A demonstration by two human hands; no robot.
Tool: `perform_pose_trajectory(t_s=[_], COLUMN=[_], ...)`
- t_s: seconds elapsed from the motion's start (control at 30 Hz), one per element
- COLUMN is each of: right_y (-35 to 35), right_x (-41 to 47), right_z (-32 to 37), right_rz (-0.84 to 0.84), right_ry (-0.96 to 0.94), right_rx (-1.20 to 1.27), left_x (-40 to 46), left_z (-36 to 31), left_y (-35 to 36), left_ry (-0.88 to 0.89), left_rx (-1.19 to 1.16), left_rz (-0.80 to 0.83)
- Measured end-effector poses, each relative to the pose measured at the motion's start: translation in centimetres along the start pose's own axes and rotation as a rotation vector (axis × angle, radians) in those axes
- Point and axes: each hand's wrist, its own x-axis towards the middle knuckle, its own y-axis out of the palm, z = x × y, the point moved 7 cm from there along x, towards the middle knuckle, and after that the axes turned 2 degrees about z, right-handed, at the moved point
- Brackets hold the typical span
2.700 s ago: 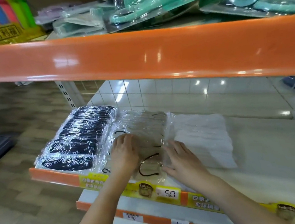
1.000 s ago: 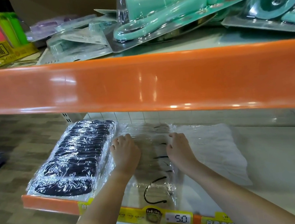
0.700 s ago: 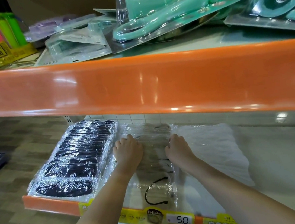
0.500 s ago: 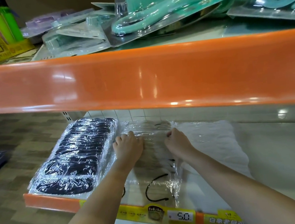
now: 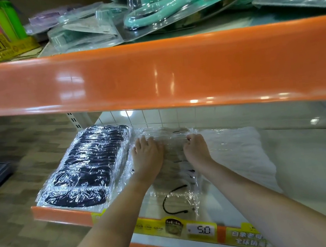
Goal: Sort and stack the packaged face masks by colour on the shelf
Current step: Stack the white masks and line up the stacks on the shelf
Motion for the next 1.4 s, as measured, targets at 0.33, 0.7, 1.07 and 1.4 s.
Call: perform_pose_trajectory(t_s=[0.33, 0.7, 1.07, 1.4], right_y=[-0.5, 1.3, 1.8, 1.3], right_x=[-5.7, -10.6, -11.1, -11.7], right_z=[1.9, 0.0, -0.4, -0.4], right_rz=[0.025, 0.13, 0.209, 0.095], right_ry=[-0.345, -0.4, -0.408, -0.433], right_rx=[-0.434, -0.532, -0.688, -0.643], left_x=[-6.4, -6.0, -8.0, -10.7], left_z=[-2.5, -0.8, 0.3, -0.8], left_y=[2.1, 2.4, -0.6, -0.4], left_ry=[0.18, 0.085, 0.169, 0.211], left_rx=[0.103, 0.169, -0.22, 0.014], left_rz=[0.003, 0.021, -0.15, -0.042])
